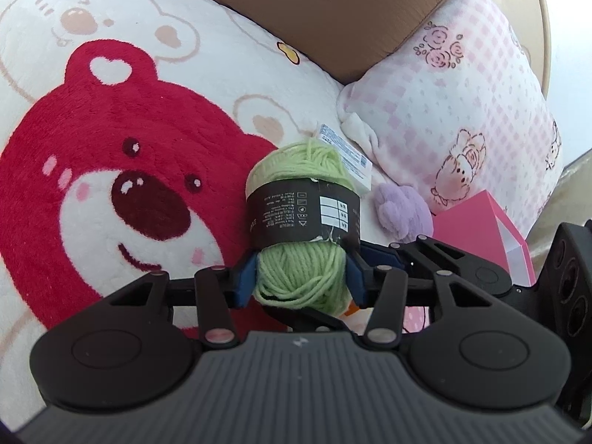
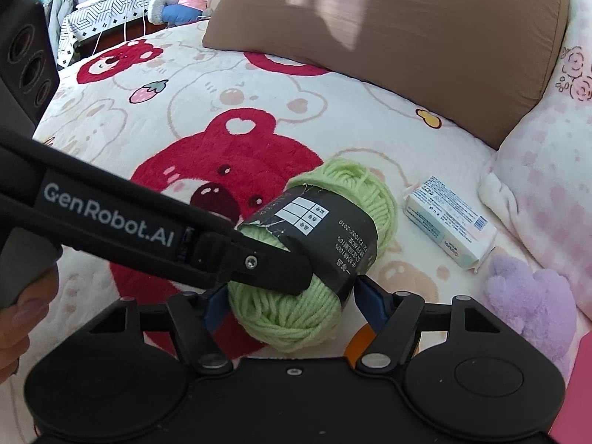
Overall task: Organize objects
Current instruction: 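Close the left tool around the green yarn ball's black band, then lift the green yarn ball with the left tool toward the pink box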
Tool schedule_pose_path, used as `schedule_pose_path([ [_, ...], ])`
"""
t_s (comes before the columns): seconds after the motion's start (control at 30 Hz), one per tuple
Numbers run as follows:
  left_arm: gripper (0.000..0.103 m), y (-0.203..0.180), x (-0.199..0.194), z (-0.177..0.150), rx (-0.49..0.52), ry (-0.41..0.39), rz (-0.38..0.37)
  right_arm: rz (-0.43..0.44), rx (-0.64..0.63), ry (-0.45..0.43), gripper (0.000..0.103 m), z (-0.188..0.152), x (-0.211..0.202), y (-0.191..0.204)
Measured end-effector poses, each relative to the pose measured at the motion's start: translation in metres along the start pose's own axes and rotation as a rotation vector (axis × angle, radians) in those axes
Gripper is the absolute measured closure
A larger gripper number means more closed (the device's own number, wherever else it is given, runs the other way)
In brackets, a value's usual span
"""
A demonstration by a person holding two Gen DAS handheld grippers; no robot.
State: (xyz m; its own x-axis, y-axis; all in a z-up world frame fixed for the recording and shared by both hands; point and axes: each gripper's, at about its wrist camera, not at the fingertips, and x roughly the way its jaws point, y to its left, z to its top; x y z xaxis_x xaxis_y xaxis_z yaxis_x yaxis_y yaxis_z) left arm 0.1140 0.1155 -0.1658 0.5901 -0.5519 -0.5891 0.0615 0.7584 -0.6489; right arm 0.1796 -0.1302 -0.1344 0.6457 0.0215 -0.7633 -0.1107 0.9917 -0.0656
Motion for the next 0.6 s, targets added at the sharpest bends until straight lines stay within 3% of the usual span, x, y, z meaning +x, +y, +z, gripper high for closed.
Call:
schedule_pose_path([
  [0.23,0.054,-0.005,-0.004,0.002,-0.002,0.029,0.001,-0.011,-0.027,-0.005,0.029,-0.003,-0.007,0.006],
  [0.33,0.054,-0.011,-0.005,0.0,0.043,0.027,0.019,-0.018,-0.03,-0.003,0.029,-0.004,-0.008,0.008],
  [0.6,0.054,-0.023,-0.016,0.0,0.059,0.016,0.022,-0.014,0.039,-0.009,0.029,-0.001,-0.018,0.009],
])
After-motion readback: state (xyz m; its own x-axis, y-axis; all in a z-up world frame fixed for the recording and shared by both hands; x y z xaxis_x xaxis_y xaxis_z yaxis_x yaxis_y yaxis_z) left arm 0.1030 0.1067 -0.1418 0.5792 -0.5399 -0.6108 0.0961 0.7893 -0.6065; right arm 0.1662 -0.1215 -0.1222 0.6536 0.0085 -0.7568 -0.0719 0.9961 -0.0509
